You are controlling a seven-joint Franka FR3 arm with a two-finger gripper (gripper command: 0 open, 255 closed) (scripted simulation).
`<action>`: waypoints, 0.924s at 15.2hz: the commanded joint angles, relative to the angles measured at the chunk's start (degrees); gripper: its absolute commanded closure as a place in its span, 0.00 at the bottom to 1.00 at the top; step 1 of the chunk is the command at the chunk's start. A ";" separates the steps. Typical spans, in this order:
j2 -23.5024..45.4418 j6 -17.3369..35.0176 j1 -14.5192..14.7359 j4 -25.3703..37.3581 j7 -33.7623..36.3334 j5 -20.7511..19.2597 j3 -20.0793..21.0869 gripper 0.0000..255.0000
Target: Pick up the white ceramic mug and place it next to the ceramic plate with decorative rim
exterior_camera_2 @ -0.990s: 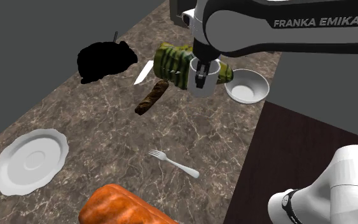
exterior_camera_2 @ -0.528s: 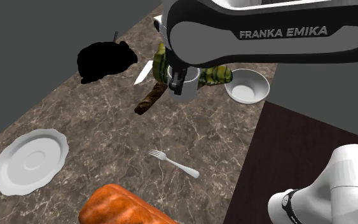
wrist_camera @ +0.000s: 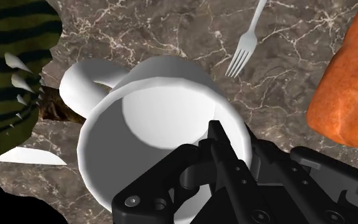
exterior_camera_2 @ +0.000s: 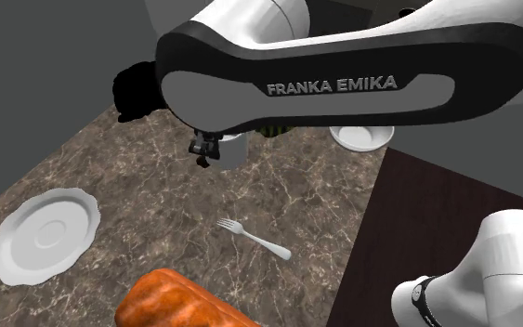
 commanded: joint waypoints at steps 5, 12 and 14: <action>8.60 -2.35 2.94 10.93 5.72 0.57 2.89 1.00; 21.20 -7.21 6.44 28.35 11.82 0.43 5.39 1.00; 25.57 -9.37 7.48 34.86 13.39 0.29 5.90 1.00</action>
